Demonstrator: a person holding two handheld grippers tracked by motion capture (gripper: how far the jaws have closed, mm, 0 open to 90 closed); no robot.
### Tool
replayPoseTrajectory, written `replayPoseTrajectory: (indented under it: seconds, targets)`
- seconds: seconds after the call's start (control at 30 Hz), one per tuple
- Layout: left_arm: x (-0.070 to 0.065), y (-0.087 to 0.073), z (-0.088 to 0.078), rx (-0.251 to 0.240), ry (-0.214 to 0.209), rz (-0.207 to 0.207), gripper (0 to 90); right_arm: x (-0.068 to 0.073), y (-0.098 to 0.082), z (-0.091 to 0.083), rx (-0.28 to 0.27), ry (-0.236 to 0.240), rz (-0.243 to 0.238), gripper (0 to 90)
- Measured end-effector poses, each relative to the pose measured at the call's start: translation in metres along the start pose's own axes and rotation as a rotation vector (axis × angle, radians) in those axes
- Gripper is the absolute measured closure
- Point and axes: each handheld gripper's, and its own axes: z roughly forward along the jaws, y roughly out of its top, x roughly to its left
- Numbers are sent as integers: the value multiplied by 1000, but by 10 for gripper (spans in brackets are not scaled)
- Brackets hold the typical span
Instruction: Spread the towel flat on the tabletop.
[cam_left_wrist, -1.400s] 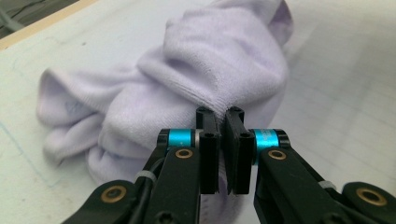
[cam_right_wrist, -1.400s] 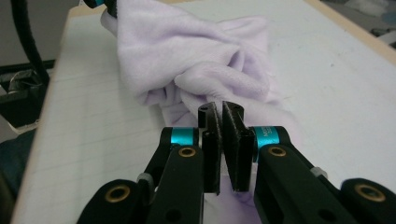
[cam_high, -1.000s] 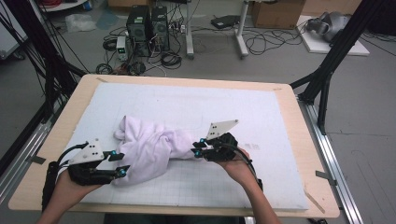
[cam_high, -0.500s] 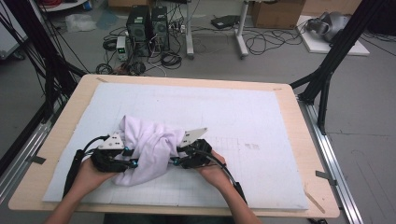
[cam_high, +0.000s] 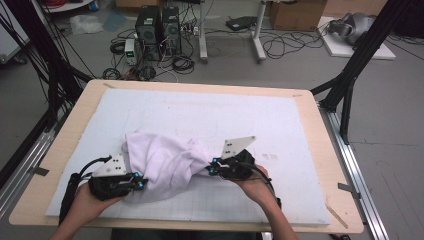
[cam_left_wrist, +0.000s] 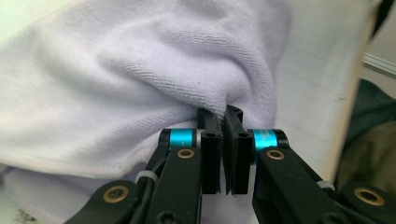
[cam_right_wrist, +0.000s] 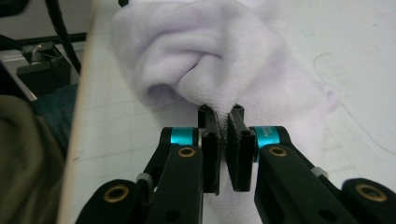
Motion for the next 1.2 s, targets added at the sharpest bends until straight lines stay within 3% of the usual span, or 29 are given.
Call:
replayPoseTrajectory:
  seconds: [0.03,0.1,0.17,0.2,0.23,0.33,0.47,0.57,0.6,0.67,0.7,0.73,0.8,0.83,0.87,0.93,1.03,1.1,1.2]
  targets:
    - [-5,0,-2,-1,-9,6,858,8,-3,-19,-16,3,-4,858]
    - [-13,-2,-5,-1,-28,14,857,11,-5,-23,-19,4,-2,858]
    - [-20,-5,-6,3,-42,25,836,23,-13,-29,13,36,-7,857]
    - [-22,-6,-6,0,-49,17,805,26,-16,-29,26,49,-10,856]
    - [-22,-6,-6,7,-45,21,682,35,-23,-25,59,104,-8,824]
    - [-16,-2,-6,-6,-21,18,617,40,-26,-24,52,125,-10,750]
    - [-1,6,-3,-26,10,6,537,30,-18,-31,-52,122,27,644]
    - [13,9,7,-29,43,-17,510,11,-11,-28,-103,93,60,592]
    - [17,9,12,-22,55,-21,510,11,-11,-28,-103,93,60,592]
    - [24,8,23,-4,54,-32,506,1,-12,-18,-72,60,72,567]
    - [27,7,28,12,59,-29,504,-8,-16,-2,17,31,74,549]
    - [30,5,34,31,66,-31,504,-11,-19,5,48,22,75,551]
    - [37,0,47,60,61,-45,506,-13,-22,12,61,18,77,551]
    - [41,-4,55,86,54,-57,543,-18,-29,23,95,1,91,558]
    - [41,-4,55,86,54,-57,569,-18,-29,23,95,1,91,558]
    - [44,-8,62,108,33,-67,609,-22,-36,32,163,-16,95,578]
    - [44,-10,64,108,-4,-72,708,-22,-40,38,200,-13,97,678]
    - [41,-8,62,118,-2,-58,805,-21,-39,37,216,2,88,849]
    - [37,-5,55,106,-5,-46,834,-18,-38,33,224,14,70,866]
